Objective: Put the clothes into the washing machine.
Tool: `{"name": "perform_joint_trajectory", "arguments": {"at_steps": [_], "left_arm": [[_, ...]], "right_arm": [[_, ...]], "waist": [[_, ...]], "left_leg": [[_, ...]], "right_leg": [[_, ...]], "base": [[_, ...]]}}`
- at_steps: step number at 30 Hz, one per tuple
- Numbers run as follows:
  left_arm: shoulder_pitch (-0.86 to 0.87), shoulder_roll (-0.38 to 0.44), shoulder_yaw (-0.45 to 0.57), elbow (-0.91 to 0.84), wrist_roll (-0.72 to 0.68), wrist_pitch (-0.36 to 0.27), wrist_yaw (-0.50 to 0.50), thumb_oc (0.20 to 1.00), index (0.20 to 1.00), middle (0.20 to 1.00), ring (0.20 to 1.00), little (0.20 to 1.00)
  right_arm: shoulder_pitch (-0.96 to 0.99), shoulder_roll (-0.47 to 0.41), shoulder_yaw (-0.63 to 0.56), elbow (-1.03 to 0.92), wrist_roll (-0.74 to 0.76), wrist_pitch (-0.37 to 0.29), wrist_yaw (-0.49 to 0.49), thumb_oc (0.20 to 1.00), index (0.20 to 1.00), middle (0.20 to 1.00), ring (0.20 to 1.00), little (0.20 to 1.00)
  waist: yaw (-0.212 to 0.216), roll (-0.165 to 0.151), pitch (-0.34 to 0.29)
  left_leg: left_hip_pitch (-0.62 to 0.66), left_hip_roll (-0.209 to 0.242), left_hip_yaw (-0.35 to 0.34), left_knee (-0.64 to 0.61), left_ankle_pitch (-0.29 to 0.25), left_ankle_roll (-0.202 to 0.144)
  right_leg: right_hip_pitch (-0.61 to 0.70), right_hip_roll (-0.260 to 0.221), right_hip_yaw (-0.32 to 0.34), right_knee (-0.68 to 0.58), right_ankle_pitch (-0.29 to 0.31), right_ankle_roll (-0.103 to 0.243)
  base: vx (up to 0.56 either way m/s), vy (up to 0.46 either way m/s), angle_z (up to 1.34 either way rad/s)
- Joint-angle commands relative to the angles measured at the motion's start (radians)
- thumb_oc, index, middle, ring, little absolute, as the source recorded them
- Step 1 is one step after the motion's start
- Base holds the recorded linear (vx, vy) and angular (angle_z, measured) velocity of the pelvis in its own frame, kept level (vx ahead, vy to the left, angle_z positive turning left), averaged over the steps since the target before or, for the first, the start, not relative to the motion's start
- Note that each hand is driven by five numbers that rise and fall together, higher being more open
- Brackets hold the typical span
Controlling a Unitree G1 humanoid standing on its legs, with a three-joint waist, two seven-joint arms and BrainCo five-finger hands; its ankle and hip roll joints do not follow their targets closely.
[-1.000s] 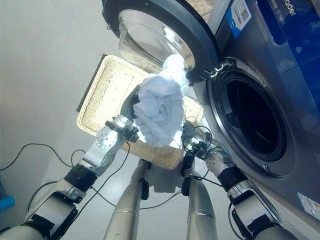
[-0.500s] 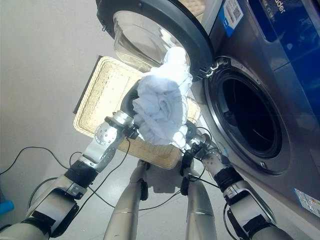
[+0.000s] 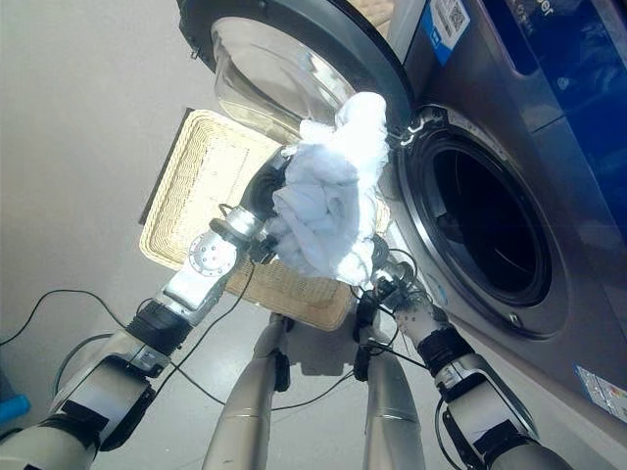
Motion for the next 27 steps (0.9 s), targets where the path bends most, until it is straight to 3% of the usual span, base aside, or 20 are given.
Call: {"name": "perform_joint_trajectory", "arguments": {"at_steps": [1,6,25,26,27], "left_arm": [[0.042,0.063,-0.009,0.045,0.129,-0.041,0.059,0.200,0.200,0.200,0.200,0.200],[0.022,0.089,-0.042,0.051,0.174,-0.038,0.093,0.200,0.200,0.200,0.200,0.200],[0.012,0.097,-0.071,0.095,0.207,-0.052,0.142,0.200,0.200,0.200,0.200,0.200],[0.012,0.093,-0.072,0.095,0.208,-0.044,0.141,0.416,0.416,0.416,0.416,0.416],[0.012,0.093,-0.072,0.095,0.208,-0.044,0.141,0.416,0.416,0.416,0.416,0.416]], "right_arm": [[-0.083,-0.032,-0.142,-0.107,0.193,-0.102,0.022,0.200,0.200,0.200,0.200,0.200],[-0.084,-0.032,-0.137,-0.103,0.202,-0.129,-0.034,0.200,0.200,0.200,0.200,0.200],[-0.090,-0.032,-0.152,-0.047,0.297,-0.163,-0.048,0.200,0.200,0.200,0.200,0.200],[-0.089,-0.027,-0.156,-0.041,0.303,-0.171,-0.051,0.200,0.200,0.200,0.200,0.200],[-0.089,-0.027,-0.156,-0.041,0.303,-0.171,-0.051,0.200,0.200,0.200,0.200,0.200]], "waist": [[-0.013,0.025,-0.001],[-0.014,0.027,-0.001],[-0.020,0.032,-0.001],[-0.021,0.033,-0.001],[-0.021,0.033,-0.001]], "left_leg": [[0.005,-0.050,0.059,0.113,-0.121,-0.026],[0.006,-0.047,0.061,0.110,-0.119,-0.028],[0.000,-0.045,0.068,0.110,-0.119,-0.029],[0.001,-0.045,0.069,0.107,-0.119,-0.028],[0.001,-0.045,0.069,0.107,-0.119,-0.028]], "right_leg": [[0.059,0.015,-0.072,-0.104,0.107,0.103],[0.059,0.013,-0.071,-0.105,0.108,0.105],[0.051,0.012,-0.062,-0.112,0.117,0.110],[0.050,0.013,-0.061,-0.114,0.119,0.111],[0.050,0.013,-0.061,-0.114,0.119,0.111]], "base": [[0.00,0.000,0.00],[0.00,0.000,0.00],[0.00,0.000,0.00],[0.00,0.000,0.00],[0.00,0.000,0.00]]}}
